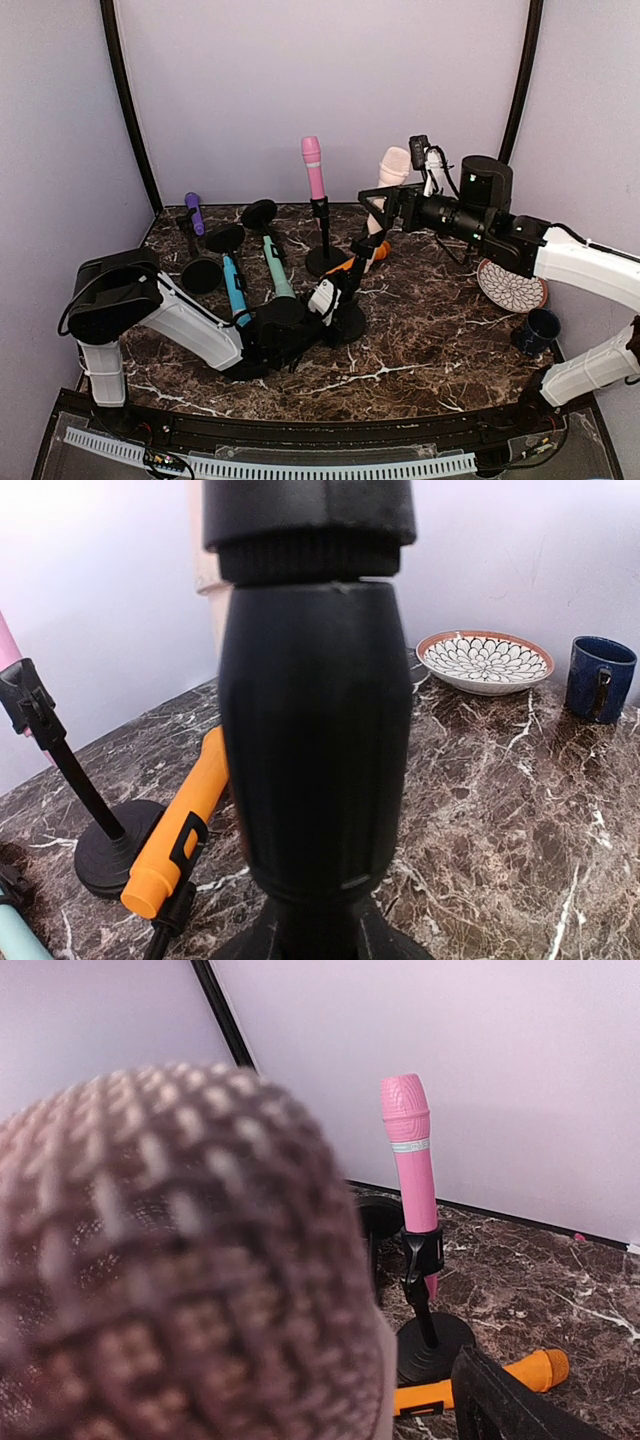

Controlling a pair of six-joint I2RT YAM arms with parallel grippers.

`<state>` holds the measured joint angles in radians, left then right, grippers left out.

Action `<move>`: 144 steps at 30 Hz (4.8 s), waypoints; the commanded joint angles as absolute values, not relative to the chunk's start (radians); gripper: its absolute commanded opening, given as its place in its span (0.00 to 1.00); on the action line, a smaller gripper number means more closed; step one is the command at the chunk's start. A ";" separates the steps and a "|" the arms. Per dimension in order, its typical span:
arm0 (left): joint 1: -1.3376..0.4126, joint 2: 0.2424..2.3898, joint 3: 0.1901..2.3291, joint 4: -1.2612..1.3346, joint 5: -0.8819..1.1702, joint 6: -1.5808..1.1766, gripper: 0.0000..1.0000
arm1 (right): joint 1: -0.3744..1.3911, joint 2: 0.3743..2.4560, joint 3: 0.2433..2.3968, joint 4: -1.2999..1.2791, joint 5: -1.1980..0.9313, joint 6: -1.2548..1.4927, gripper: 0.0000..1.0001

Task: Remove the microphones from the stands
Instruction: Pass from the left arm to the right, then open the clamp for the microphone stand, then remove the microphone from the microphone stand, then place the microphone at the corner of the board.

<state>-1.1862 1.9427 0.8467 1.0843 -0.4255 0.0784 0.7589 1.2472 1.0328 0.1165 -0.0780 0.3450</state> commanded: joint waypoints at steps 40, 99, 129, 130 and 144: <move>-1.069 1.735 0.717 1.058 0.041 -0.197 0.86 | 0.836 1.247 0.927 0.267 -0.076 0.153 0.23; -1.002 1.546 0.912 0.605 0.185 -0.012 0.23 | 0.837 1.260 0.945 0.248 -0.088 0.156 0.20; -1.003 1.705 0.988 0.740 0.182 -0.045 0.05 | 0.686 1.111 0.908 -0.088 0.217 0.281 0.18; -1.003 1.727 1.000 0.750 0.187 -0.047 0.05 | 0.685 1.109 0.908 -0.118 0.226 0.293 0.18; -1.002 1.941 1.223 0.821 0.231 -0.054 0.04 | 0.604 1.122 0.770 -0.479 0.197 0.572 0.18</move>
<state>-1.0058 1.9102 1.1721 0.7765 0.2092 -0.0586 0.6285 1.1179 0.8112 -0.4168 0.2321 0.4747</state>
